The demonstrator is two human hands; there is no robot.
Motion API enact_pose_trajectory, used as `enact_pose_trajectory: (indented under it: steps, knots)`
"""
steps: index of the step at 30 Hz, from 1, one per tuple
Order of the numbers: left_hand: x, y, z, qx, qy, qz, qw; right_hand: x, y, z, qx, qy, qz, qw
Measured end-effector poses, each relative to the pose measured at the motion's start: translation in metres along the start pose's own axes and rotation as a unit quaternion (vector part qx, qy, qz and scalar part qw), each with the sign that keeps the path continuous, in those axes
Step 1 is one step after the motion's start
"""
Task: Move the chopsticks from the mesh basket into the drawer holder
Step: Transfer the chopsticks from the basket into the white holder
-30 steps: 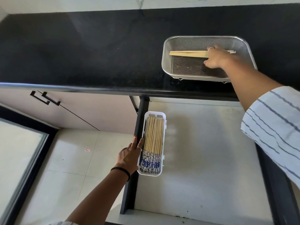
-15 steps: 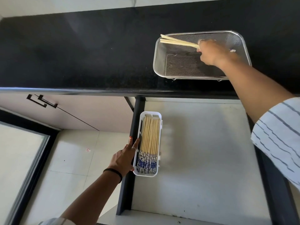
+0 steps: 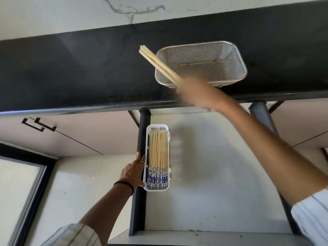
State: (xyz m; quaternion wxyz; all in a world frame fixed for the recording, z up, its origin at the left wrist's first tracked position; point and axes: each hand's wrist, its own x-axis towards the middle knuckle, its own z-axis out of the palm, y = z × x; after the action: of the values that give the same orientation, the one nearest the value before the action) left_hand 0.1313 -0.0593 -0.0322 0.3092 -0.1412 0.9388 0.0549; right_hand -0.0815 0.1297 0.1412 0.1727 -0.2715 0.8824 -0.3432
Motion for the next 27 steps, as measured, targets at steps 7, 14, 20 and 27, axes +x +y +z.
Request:
enact_pose_trajectory:
  steps: [7,14,20,27]
  knots:
    - [0.001,-0.002,0.001,-0.014,-0.001,0.001,1.0,-0.055,0.008,0.126,0.129,-0.116,0.072,0.982]
    - [-0.003,0.007,0.0,-0.002,0.007,-0.005,1.0,-0.081,0.02,0.224,0.224,-0.101,0.29,0.925]
    - [-0.005,0.009,-0.002,-0.028,0.029,-0.004,0.999,-0.071,0.02,0.249,0.221,-0.044,0.366,0.903]
    - [-0.008,-0.001,0.002,-0.078,0.043,0.007,0.996,-0.052,0.025,0.261,0.126,-0.01,0.382,0.915]
